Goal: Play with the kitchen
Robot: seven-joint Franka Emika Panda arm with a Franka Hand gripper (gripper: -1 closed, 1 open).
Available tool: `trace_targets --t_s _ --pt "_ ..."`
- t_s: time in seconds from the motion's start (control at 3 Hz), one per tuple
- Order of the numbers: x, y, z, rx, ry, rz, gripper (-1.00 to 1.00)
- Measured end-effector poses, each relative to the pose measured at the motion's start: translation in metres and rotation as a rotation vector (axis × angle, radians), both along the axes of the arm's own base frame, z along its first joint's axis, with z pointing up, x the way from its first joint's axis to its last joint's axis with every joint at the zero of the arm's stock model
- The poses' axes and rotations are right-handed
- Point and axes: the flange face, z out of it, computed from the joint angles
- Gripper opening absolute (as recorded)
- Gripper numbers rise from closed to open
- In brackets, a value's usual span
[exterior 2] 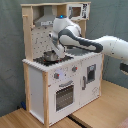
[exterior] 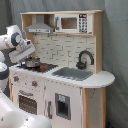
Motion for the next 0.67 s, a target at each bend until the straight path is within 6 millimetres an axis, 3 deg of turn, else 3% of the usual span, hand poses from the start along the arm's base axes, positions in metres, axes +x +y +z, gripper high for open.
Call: trace_targets --t_s 0.33,0.67 --pt "-0.012 -0.003 0.032 -0.037 -0.035 -0.010 1.00" --pt "-0.032 0.006 0.057 -0.101 -0.079 0.001 1.00"
